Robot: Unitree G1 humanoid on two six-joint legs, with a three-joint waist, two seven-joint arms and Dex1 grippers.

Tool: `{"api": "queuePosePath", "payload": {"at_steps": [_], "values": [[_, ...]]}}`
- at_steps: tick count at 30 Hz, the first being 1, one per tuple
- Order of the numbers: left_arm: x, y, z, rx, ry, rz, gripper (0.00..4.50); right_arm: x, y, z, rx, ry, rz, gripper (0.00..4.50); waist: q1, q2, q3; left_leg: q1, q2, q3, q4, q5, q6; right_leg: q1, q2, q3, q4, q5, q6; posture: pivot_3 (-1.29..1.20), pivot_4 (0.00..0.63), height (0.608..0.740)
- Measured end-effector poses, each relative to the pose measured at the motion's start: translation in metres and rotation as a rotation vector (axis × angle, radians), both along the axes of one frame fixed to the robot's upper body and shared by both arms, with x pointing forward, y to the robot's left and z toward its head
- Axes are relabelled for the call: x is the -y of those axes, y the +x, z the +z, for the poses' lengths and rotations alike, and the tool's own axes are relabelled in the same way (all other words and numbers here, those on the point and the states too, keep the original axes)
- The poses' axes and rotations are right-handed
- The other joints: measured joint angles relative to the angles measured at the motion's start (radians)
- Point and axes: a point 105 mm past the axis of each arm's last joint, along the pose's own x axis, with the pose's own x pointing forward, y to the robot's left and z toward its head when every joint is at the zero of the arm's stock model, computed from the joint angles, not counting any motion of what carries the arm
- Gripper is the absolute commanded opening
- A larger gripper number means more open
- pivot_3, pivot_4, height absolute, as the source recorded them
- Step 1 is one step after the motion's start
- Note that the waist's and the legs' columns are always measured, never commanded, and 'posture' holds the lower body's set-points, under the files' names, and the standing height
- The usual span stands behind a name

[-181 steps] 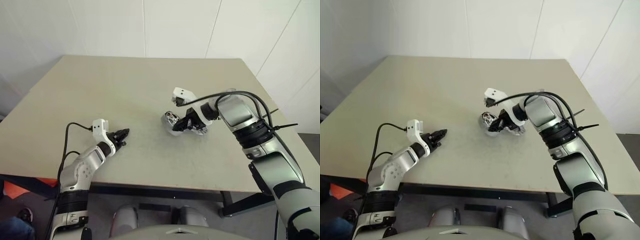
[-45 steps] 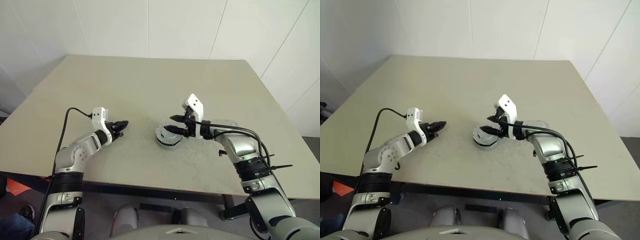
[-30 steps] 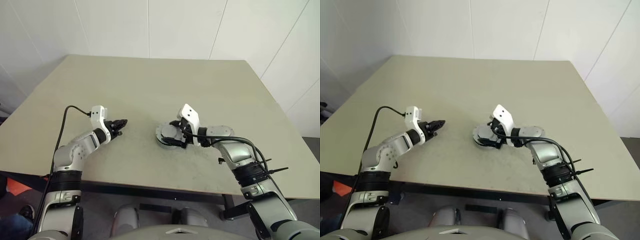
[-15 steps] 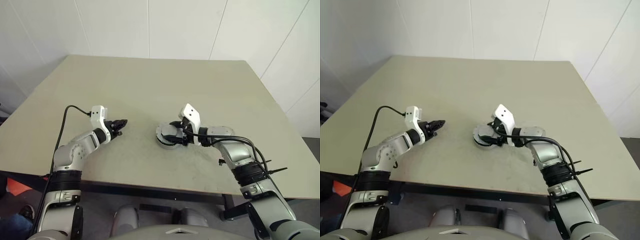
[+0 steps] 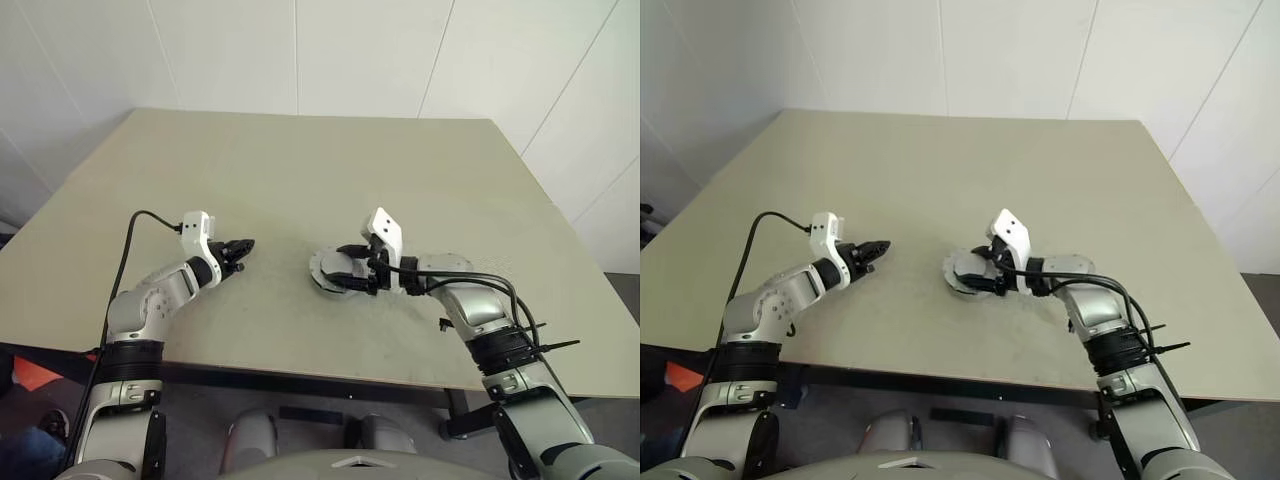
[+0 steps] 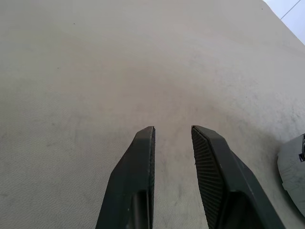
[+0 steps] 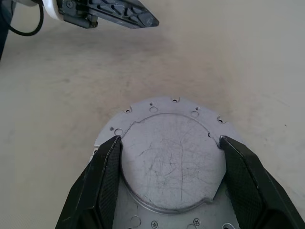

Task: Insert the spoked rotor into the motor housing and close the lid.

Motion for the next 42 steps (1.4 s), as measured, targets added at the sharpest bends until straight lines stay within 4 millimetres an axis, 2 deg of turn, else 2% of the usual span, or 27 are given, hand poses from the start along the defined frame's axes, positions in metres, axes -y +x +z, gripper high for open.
{"api": "queuePosePath", "payload": {"at_steps": [28,42], "values": [[0.0001,0.0000,-0.0001,0.000,0.000,0.001,1.31,-0.0025,0.0015,-0.0039,0.030,-0.048,0.032,3.13,-0.002,0.000,0.000,0.001,0.000,0.000,0.000,0.000,0.000,0.003,0.000,0.000,0.000,0.000,0.000,0.00,0.000,0.740],[0.0008,-0.0014,-0.0029,-0.008,-0.005,0.001,1.31,-0.0034,0.0034,-0.0063,0.042,-0.063,0.047,3.13,-0.003,0.000,0.000,0.006,0.000,0.000,-0.001,0.000,0.000,0.008,0.000,0.000,-0.001,0.000,0.001,0.00,0.000,0.740]]}}
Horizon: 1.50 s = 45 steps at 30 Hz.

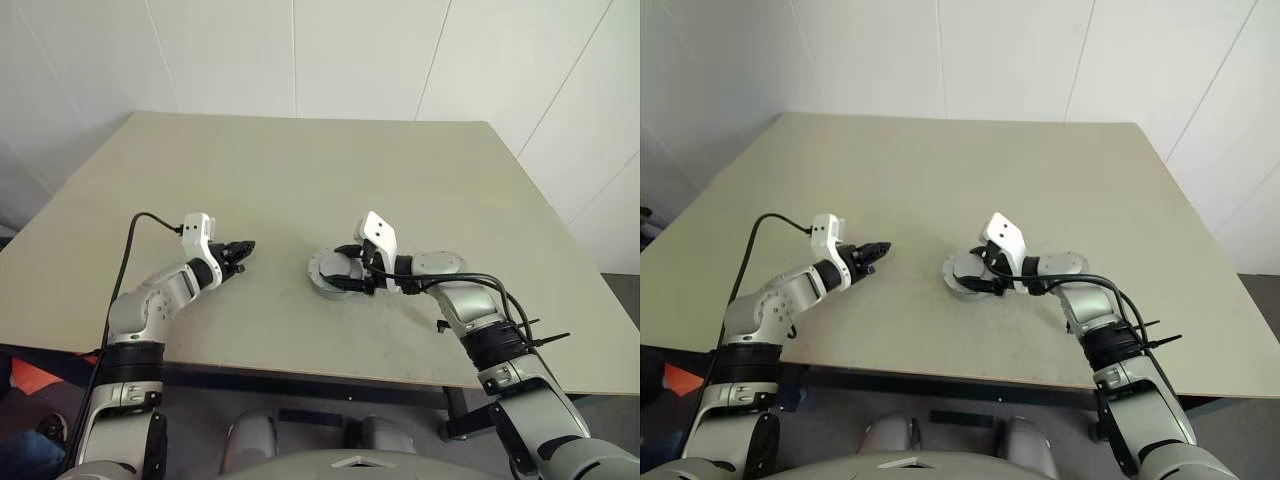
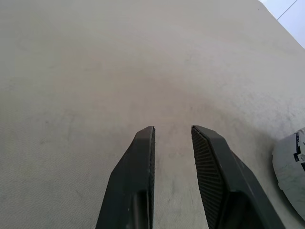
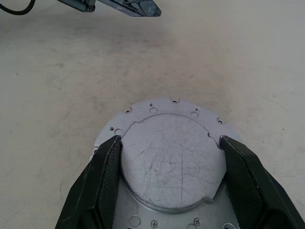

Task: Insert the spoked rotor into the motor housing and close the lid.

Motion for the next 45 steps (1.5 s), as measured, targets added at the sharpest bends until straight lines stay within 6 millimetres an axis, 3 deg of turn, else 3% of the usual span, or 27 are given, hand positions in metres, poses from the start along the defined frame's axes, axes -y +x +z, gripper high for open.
{"api": "queuePosePath", "payload": {"at_steps": [40,45], "values": [[0.003,-0.002,-0.004,-0.010,-0.008,0.002,1.31,0.007,0.001,-0.002,-0.017,-0.054,-0.009,3.13,0.001,0.000,0.000,0.008,-0.001,0.000,-0.006,-0.001,0.001,0.010,0.000,-0.001,-0.016,0.000,0.001,0.00,0.000,0.740],[0.012,-0.004,-0.006,-0.023,-0.030,-0.015,1.31,0.009,-0.001,-0.003,-0.024,-0.073,-0.007,3.13,0.004,0.000,0.000,0.011,-0.002,0.000,-0.006,-0.001,0.002,0.014,0.000,-0.001,-0.018,0.000,0.001,0.00,0.000,0.740]]}}
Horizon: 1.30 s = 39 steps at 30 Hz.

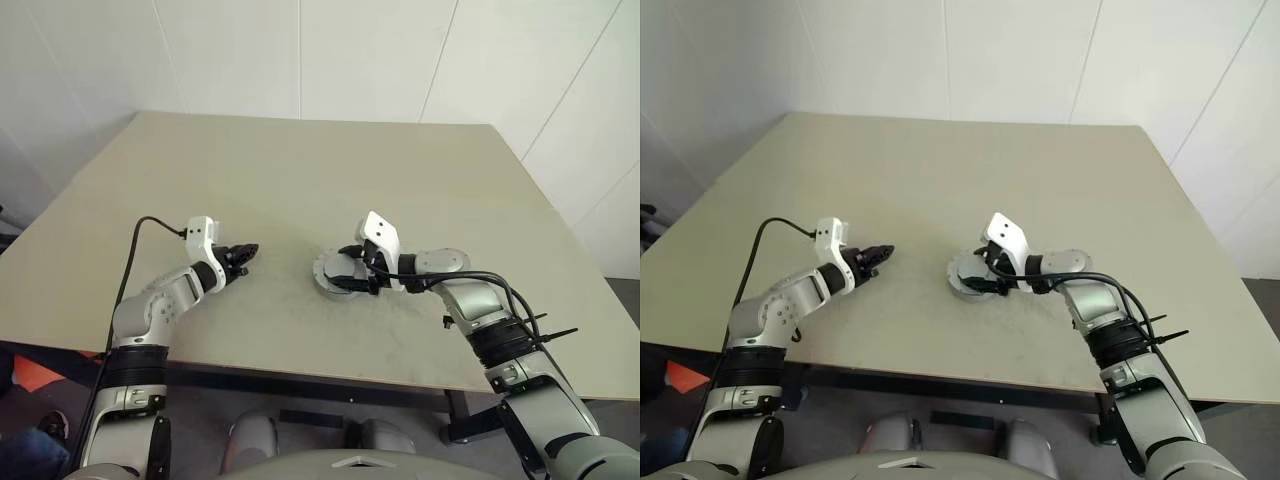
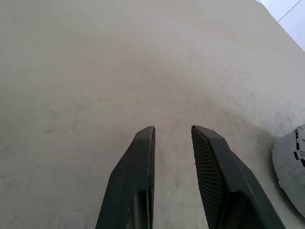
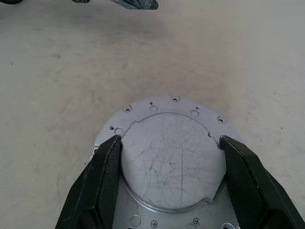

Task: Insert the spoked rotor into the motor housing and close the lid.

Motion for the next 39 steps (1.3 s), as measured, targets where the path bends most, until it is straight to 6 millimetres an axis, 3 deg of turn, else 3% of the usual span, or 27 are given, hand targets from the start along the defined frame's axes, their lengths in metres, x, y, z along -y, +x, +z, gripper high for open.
{"api": "queuePosePath", "payload": {"at_steps": [5,19,28,35,39], "values": [[0.013,-0.001,-0.001,-0.003,-0.010,-0.027,1.31,0.003,-0.002,-0.002,-0.008,-0.023,0.002,3.13,0.000,0.001,0.000,0.001,-0.001,-0.001,-0.001,-0.001,0.001,0.004,-0.001,0.000,-0.004,-0.001,0.001,0.00,0.000,0.740],[0.014,-0.001,0.000,-0.008,-0.016,-0.030,1.31,0.013,-0.011,0.005,-0.034,-0.023,0.025,3.13,0.008,0.001,-0.003,-0.002,-0.008,-0.001,-0.015,-0.004,0.006,0.008,-0.003,0.003,-0.012,0.001,0.001,0.00,0.000,0.740],[0.061,0.012,0.025,0.025,-0.132,-0.108,1.31,0.011,-0.008,0.002,-0.029,-0.036,0.015,3.13,0.003,0.001,-0.004,0.001,-0.007,0.000,-0.014,-0.002,0.003,0.012,-0.003,0.003,-0.012,-0.004,0.009,0.00,0.000,0.740],[0.065,0.010,0.021,-0.020,-0.163,-0.118,1.31,0.009,-0.011,-0.004,-0.005,-0.048,0.021,3.13,0.000,0.002,-0.009,0.001,-0.006,0.000,-0.014,-0.002,0.003,0.012,-0.003,0.003,-0.012,-0.004,0.009,0.00,0.000,0.740],[0.077,0.009,0.024,-0.043,-0.208,-0.154,1.31,0.010,-0.010,-0.006,-0.004,-0.047,0.015,3.13,0.000,0.003,-0.011,0.001,-0.006,0.001,-0.014,-0.001,0.003,0.012,-0.003,0.003,-0.013,-0.004,0.009,0.00,0.000,0.740]]}}
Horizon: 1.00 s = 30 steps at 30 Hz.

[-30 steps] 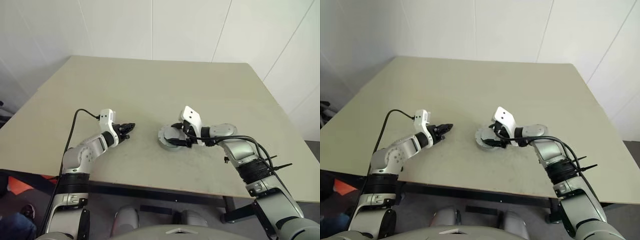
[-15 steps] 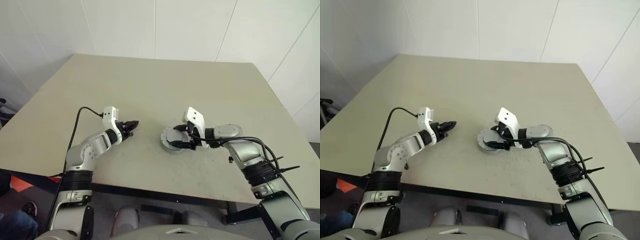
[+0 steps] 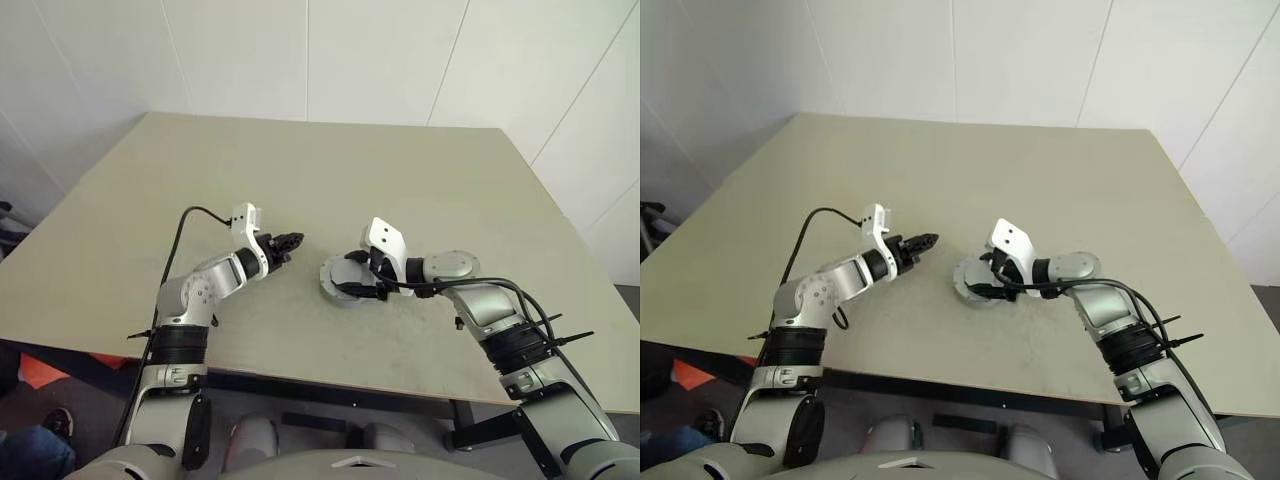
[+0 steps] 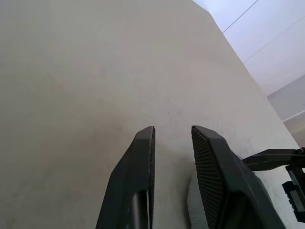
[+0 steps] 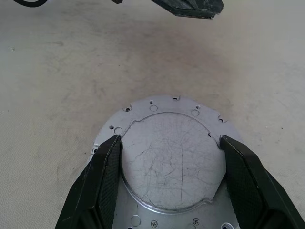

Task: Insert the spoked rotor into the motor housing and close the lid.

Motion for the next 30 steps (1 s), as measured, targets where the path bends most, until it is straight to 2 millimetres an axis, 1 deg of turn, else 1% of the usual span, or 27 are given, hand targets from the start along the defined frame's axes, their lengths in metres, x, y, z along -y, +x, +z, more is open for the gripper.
{"api": "queuePosePath", "payload": {"at_steps": [2,5,7,12,17,25,27,29,30], "values": [[0.010,-0.001,0.002,-0.025,-0.045,-0.033,1.31,0.000,0.001,0.000,0.001,0.000,-0.001,3.13,0.000,0.000,0.000,0.000,0.000,0.000,0.000,0.000,0.000,0.000,0.000,0.000,0.000,0.000,0.000,0.00,0.000,0.740],[0.025,-0.004,0.007,-0.066,-0.120,-0.095,0.70,0.000,0.001,-0.001,0.004,0.000,0.000,3.13,-0.001,0.001,-0.001,0.000,0.000,0.000,0.000,0.000,0.000,0.000,0.000,0.000,0.000,0.000,0.000,0.00,0.000,0.740],[0.033,-0.007,0.004,-0.117,-0.130,-0.142,0.03,-0.001,0.001,-0.001,0.007,-0.001,0.003,3.13,-0.001,0.001,-0.002,0.000,0.000,0.000,0.000,0.001,0.000,0.000,0.000,0.000,0.000,0.000,0.000,0.00,0.000,0.740],[0.049,-0.020,-0.016,-0.257,-0.130,-0.228,0.01,-0.001,0.002,0.001,0.018,0.001,0.008,3.13,-0.002,0.002,-0.002,0.000,0.000,0.000,0.000,0.001,0.000,0.000,0.000,0.000,-0.001,0.000,0.001,0.00,0.000,0.740],[0.056,-0.026,-0.019,-0.323,-0.135,-0.281,0.01,-0.001,0.002,0.001,0.020,0.001,0.005,3.13,-0.002,0.003,-0.004,0.000,0.000,0.000,0.000,0.001,0.000,0.000,0.000,0.000,-0.002,0.000,0.001,0.00,0.000,0.740],[0.057,-0.024,-0.021,-0.342,-0.127,-0.272,0.01,0.000,0.005,0.000,0.013,-0.003,-0.005,3.13,-0.002,0.003,-0.005,0.002,-0.001,0.000,0.000,0.000,0.000,0.001,-0.001,-0.001,-0.004,-0.002,0.003,0.00,0.000,0.740],[0.057,-0.023,-0.021,-0.342,-0.127,-0.268,0.00,0.001,0.006,0.001,0.000,-0.008,-0.011,3.88,-0.003,0.003,-0.005,0.002,-0.001,0.000,0.000,0.000,0.000,0.001,-0.001,-0.002,-0.005,-0.002,0.003,0.00,0.000,0.740],[0.058,-0.023,-0.021,-0.342,-0.129,-0.269,0.00,0.003,0.007,0.001,-0.010,-0.014,-0.022,4.46,-0.003,0.003,-0.005,0.003,-0.001,-0.001,0.000,0.000,0.000,0.001,-0.002,-0.002,-0.006,-0.002,0.004,0.00,0.000,0.740],[0.059,-0.023,-0.021,-0.342,-0.130,-0.270,0.00,0.005,0.008,0.002,-0.010,-0.019,-0.029,4.46,-0.003,0.003,-0.005,0.003,-0.002,-0.001,0.000,0.000,0.000,0.001,-0.002,-0.002,-0.007,-0.003,0.005,0.00,0.000,0.740]]}}
